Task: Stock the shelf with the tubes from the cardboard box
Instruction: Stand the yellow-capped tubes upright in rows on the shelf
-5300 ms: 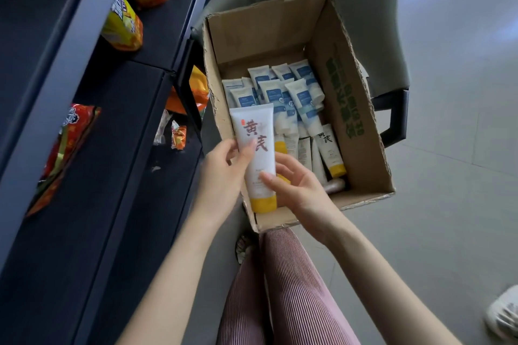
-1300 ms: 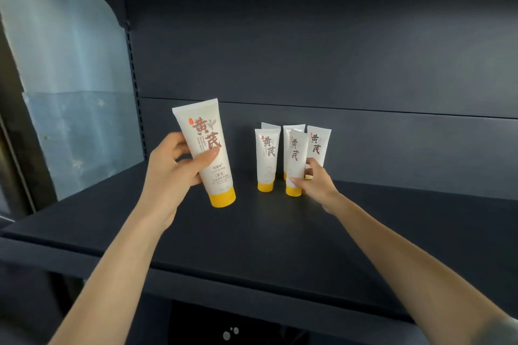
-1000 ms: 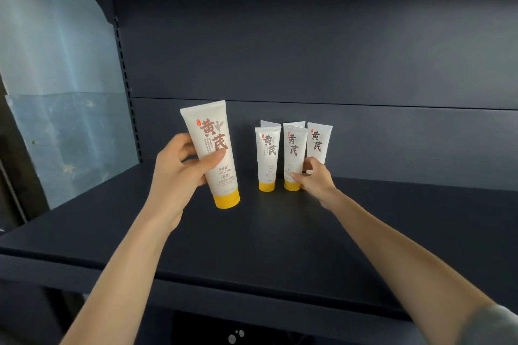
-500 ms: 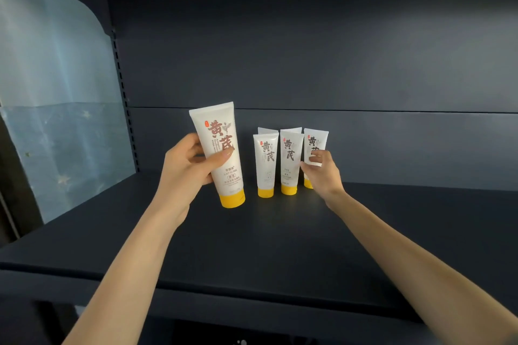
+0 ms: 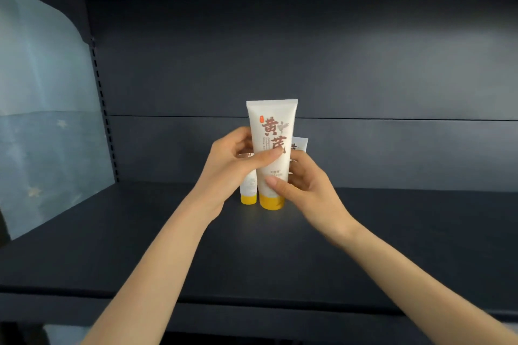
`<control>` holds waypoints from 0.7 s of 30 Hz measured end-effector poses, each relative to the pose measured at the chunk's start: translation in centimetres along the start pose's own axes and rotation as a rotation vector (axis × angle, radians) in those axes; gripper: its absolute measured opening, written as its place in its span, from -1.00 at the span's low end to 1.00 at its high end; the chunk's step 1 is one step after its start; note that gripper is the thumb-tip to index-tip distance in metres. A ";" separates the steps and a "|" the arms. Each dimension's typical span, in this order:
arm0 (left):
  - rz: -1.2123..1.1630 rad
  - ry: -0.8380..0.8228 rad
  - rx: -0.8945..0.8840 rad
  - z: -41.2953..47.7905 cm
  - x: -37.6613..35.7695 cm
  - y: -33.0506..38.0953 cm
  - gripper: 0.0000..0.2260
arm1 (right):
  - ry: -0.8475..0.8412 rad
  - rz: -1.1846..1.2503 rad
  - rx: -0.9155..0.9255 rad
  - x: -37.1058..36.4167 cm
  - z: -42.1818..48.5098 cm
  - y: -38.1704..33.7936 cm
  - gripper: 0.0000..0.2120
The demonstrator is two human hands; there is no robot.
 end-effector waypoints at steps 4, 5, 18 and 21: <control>0.029 -0.058 -0.034 0.1 -1.2 0.0 -0.77 | 0.069 -0.047 -0.007 1.3 -0.7 -0.4 -0.68; 0.052 -0.074 -0.043 0.1 -1.4 -0.1 -0.77 | 0.080 -0.067 -0.020 1.6 -0.7 -0.3 -0.68; 1.327 -0.363 0.145 -3.6 2.6 -7.1 -0.22 | 0.413 -0.173 -0.270 9.0 3.2 6.6 -0.63; 1.359 -0.384 0.205 -4.5 3.5 -7.7 -0.21 | 0.455 -0.262 -0.307 10.2 4.3 8.6 -0.62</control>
Point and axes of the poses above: each hand's wrist, its own z-axis towards the middle knuckle, its own x-axis out of the back of the hand, y = z × x, the point moved 3 cm from there along z, towards the middle knuckle, and after that the axes turned 10 degrees about z, right-handed, at the moved point
